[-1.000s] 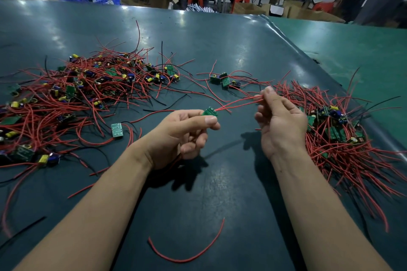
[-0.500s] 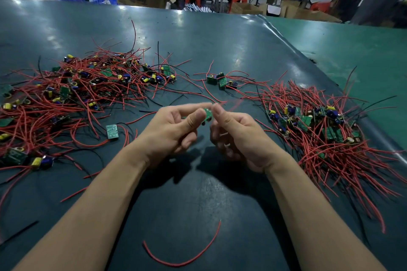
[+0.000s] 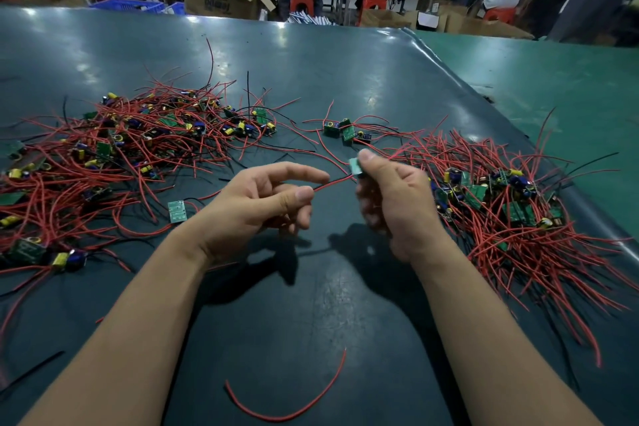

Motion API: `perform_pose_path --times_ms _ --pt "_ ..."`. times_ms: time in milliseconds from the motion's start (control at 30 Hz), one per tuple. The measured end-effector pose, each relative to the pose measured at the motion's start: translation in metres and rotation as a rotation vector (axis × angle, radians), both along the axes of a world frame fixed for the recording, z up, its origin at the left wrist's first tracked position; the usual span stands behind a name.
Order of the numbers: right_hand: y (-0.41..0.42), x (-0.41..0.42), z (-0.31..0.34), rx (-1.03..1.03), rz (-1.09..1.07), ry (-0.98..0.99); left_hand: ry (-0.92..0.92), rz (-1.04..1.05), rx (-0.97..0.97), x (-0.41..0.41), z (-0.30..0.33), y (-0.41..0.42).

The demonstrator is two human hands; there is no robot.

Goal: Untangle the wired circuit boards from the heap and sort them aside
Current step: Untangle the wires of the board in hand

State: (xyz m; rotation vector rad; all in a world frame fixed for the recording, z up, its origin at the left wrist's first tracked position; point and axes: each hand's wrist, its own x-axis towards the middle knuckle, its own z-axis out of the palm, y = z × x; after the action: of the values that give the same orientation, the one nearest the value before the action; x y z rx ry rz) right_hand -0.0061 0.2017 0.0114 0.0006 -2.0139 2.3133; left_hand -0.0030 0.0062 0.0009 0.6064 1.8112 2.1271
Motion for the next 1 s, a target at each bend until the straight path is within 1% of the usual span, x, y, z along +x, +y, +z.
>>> perform_pose_path --times_ms 67,100,233,400,433,467,500,533,600,667,700,733,800,900,1000 --pt "0.004 -0.002 0.002 -0.050 -0.117 0.066 0.017 0.049 0.026 -0.002 -0.001 -0.002" --pt "0.005 -0.003 0.001 -0.041 -0.165 0.111 0.019 0.087 0.047 -0.004 -0.001 -0.003" --pt "-0.001 0.000 -0.002 0.116 -0.351 0.296 0.028 0.296 0.119 -0.011 -0.001 -0.008" --pt "-0.004 0.003 -0.001 0.186 -0.582 0.397 0.065 0.462 0.155 -0.015 -0.003 -0.008" --pt "-0.001 0.002 0.000 0.154 -0.640 0.406 0.066 0.523 0.165 -0.016 -0.003 -0.009" --pt "0.003 0.001 0.002 0.060 -0.698 0.400 0.070 0.593 0.165 -0.017 -0.003 -0.010" --pt "0.009 -0.001 0.005 -0.077 -0.743 0.381 0.085 0.652 0.148 -0.017 -0.003 -0.011" --pt "0.016 -0.003 0.007 -0.226 -0.775 0.343 0.106 0.689 0.124 -0.017 -0.003 -0.011" --pt "0.023 -0.007 0.006 -0.462 -0.796 0.205 0.141 0.701 0.069 -0.015 -0.005 -0.007" --pt "0.024 -0.010 0.000 -0.615 -0.765 0.051 0.166 0.697 0.007 -0.013 -0.007 -0.001" --pt "0.024 -0.011 -0.003 -0.655 -0.749 -0.005 0.184 0.708 -0.037 -0.012 -0.008 0.001" --pt "0.024 -0.012 -0.005 -0.667 -0.737 -0.040 0.208 0.731 -0.092 -0.012 -0.009 0.002" --pt "0.024 -0.015 -0.006 -0.627 -0.708 -0.057 0.281 0.797 -0.229 -0.012 -0.011 0.004" --pt "0.018 -0.017 -0.008 -0.487 -0.640 -0.033 0.391 0.824 -0.453 -0.012 -0.016 0.004" --pt "0.007 -0.017 -0.012 -0.341 -0.521 0.035 0.484 0.839 -0.670 -0.010 -0.018 0.002"
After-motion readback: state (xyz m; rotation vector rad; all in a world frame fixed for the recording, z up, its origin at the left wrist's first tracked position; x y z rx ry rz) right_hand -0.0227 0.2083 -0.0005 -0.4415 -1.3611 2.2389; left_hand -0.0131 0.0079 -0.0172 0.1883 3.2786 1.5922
